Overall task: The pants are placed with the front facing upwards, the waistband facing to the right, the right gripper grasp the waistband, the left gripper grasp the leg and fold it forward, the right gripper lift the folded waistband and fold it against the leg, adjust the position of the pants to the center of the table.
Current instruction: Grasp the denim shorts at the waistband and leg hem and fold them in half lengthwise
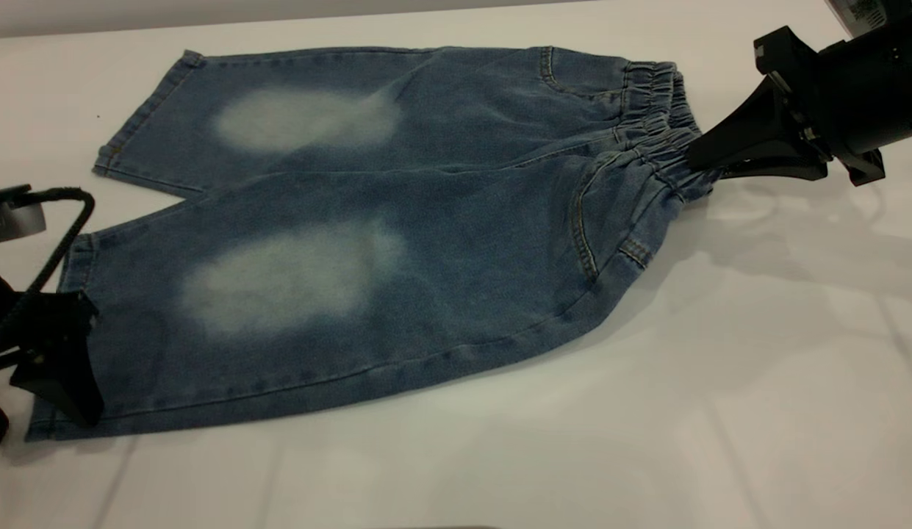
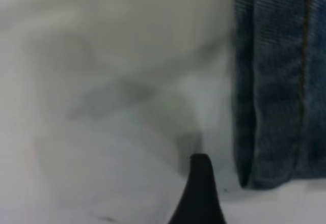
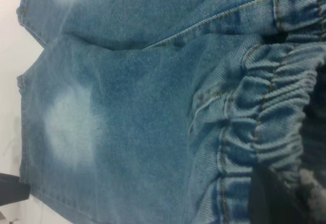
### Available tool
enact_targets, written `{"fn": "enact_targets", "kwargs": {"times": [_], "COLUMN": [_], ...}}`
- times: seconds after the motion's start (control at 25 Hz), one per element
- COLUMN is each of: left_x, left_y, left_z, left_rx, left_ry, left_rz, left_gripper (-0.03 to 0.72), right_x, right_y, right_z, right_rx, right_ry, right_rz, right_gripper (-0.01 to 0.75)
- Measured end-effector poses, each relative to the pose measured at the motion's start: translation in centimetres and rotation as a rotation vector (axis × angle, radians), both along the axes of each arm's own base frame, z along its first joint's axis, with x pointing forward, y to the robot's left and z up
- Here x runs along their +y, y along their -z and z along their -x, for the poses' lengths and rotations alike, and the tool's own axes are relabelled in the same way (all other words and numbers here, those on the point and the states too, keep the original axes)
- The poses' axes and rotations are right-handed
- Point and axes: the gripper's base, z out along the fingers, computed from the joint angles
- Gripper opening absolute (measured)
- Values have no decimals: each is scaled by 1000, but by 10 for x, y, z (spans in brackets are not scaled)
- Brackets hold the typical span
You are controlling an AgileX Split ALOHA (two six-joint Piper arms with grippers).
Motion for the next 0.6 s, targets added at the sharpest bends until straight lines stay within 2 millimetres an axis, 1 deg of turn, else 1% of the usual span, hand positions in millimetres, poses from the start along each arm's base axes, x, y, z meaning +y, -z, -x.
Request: {"fn": "enact_targets", "kwargs": {"times": [0.08,0.16,0.28,0.36,0.4,0.52,0.6], "left_x": [0,0,1,1,1,0,-1], "left_y": [2,2,3,3,3,0,-11], "left_z": [-1,-1,-1,-1,-1,-1,-1], "left_rx": [-3,-4,-7,-10,-10,-11,-27], "left_ry": [2,3,2,4,10,42,55], "left_rz": [-4,-5,-6,-7,-6,-4,2], "left_gripper": [490,419,248,105,64,48,47], "right_x": [0,0,0,0,0,0,0], "right_y": [0,0,0,0,0,-1,-4], "right_z": [0,0,0,0,0,0,0], "right_rx": [0,0,0,0,0,-2,-10], "right_ry": [0,0,0,0,0,0,-6], "right_rz": [0,0,0,0,0,0,3], "right_gripper": [32,32,32,32,32,32,32]}}
